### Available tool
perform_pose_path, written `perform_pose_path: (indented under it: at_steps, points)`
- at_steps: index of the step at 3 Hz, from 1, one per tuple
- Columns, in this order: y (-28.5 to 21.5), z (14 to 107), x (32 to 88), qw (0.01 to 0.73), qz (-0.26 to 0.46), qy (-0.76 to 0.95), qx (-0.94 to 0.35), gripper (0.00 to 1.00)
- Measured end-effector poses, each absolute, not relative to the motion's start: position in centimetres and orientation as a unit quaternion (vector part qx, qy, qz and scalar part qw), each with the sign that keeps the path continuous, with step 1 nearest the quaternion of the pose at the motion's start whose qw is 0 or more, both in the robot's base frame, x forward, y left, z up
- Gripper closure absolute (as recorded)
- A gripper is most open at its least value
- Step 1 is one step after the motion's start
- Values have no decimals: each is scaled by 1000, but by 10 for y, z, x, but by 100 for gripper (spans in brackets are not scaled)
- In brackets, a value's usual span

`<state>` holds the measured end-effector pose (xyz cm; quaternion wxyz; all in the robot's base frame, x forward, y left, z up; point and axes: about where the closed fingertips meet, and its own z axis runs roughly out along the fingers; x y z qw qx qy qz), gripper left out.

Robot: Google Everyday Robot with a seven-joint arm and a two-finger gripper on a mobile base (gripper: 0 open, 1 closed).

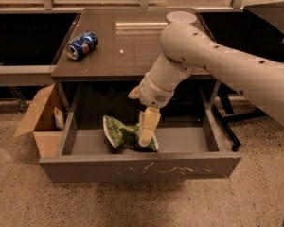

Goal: Pick green jalapeno chip bag from top drawer and place on counter

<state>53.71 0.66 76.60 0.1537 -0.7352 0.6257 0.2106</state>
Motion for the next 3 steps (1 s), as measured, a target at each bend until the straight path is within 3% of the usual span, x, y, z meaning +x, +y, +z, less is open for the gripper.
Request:
perform_pose_path:
  at_steps: [3]
  points:
    - [10, 689, 584, 178, 232, 615, -732, 0]
